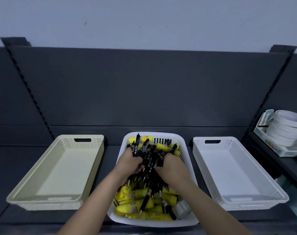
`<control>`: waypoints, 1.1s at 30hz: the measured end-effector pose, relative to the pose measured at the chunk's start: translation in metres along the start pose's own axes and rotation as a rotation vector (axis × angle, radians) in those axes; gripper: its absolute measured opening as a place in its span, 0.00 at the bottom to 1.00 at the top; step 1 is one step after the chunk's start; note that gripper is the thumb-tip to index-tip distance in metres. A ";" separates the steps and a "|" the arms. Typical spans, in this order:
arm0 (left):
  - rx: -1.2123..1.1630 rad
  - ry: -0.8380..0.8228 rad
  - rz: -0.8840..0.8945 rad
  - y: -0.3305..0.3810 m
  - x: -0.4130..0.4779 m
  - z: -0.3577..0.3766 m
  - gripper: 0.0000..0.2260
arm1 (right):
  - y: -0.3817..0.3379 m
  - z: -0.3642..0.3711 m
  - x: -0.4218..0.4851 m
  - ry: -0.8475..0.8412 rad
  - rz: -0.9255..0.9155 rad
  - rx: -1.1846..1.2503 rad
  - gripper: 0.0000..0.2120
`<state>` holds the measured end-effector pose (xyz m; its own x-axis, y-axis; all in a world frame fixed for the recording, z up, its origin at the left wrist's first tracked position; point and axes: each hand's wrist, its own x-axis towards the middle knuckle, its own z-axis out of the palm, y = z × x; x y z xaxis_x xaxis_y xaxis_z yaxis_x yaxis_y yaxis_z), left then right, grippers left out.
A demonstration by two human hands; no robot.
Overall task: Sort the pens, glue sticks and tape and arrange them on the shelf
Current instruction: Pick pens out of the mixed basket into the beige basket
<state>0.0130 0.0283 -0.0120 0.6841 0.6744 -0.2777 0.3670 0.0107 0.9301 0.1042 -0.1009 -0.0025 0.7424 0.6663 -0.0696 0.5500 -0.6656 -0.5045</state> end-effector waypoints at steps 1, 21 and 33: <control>-0.055 -0.010 -0.026 0.000 -0.001 -0.001 0.07 | 0.000 -0.002 0.001 -0.018 0.038 0.048 0.14; 0.050 0.167 0.050 0.006 -0.005 0.031 0.05 | 0.027 -0.067 -0.019 -0.283 0.259 0.897 0.03; 0.056 0.333 0.205 0.006 -0.040 -0.006 0.08 | -0.004 -0.040 -0.011 -0.430 0.302 1.305 0.03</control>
<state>-0.0164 0.0059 0.0063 0.5082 0.8611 0.0139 0.2840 -0.1828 0.9413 0.1096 -0.1190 0.0349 0.4631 0.7626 -0.4517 -0.5299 -0.1703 -0.8308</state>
